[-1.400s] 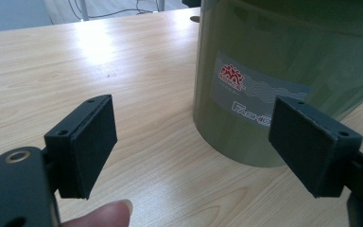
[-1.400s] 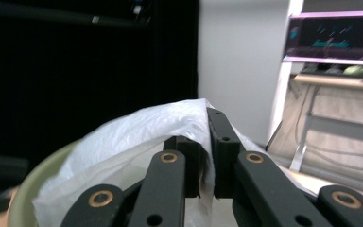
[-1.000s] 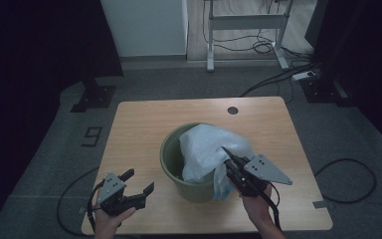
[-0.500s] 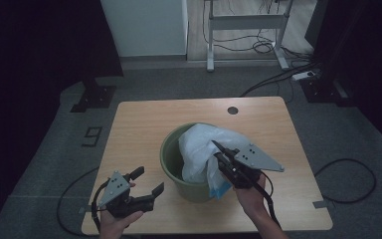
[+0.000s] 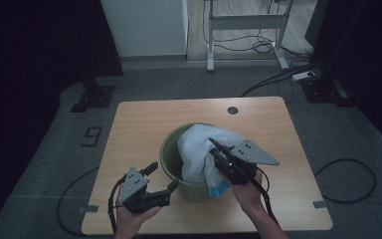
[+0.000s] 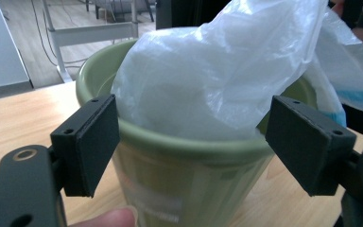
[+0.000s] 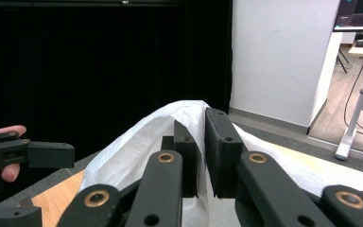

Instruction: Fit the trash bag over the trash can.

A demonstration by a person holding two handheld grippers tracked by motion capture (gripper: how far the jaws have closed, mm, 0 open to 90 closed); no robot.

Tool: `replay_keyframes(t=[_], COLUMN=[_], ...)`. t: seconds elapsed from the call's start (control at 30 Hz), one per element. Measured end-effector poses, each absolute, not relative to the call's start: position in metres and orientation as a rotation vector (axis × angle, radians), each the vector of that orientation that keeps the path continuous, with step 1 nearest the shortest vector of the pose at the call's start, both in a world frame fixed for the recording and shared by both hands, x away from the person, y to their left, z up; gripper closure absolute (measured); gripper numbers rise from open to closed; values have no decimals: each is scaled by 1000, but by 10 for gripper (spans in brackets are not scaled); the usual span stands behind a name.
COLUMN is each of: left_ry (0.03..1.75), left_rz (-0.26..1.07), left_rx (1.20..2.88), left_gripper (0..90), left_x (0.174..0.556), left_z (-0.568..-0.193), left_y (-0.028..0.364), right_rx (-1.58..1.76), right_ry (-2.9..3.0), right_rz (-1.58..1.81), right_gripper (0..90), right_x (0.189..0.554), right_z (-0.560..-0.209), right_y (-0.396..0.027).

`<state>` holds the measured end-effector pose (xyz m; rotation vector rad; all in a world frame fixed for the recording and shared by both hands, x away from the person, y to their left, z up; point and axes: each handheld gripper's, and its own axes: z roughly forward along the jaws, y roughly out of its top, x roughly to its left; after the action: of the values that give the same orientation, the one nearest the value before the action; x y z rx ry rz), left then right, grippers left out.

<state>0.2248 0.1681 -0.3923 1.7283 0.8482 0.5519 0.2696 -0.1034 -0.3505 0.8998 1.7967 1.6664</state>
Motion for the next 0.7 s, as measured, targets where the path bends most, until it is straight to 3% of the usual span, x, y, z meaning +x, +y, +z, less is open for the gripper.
replay_keyframes(t=[0.47,0.63,0.7], left_ry=[802,807,802], left_rz=[613,654,651], left_rx=[1685,1692,1701], left_gripper=[192,354,493], left_x=[226,232,234], left_z=[-389,-387,-385], left_y=[140,126,123], right_rx=[919,913,908], right_ry=[1804,1811,1814], right_rz=[1653,1658,1661], right_gripper=[823,814,808], right_x=[271,270,270], right_z=[-346,-346,-347], right_y=[-92,-93,-94])
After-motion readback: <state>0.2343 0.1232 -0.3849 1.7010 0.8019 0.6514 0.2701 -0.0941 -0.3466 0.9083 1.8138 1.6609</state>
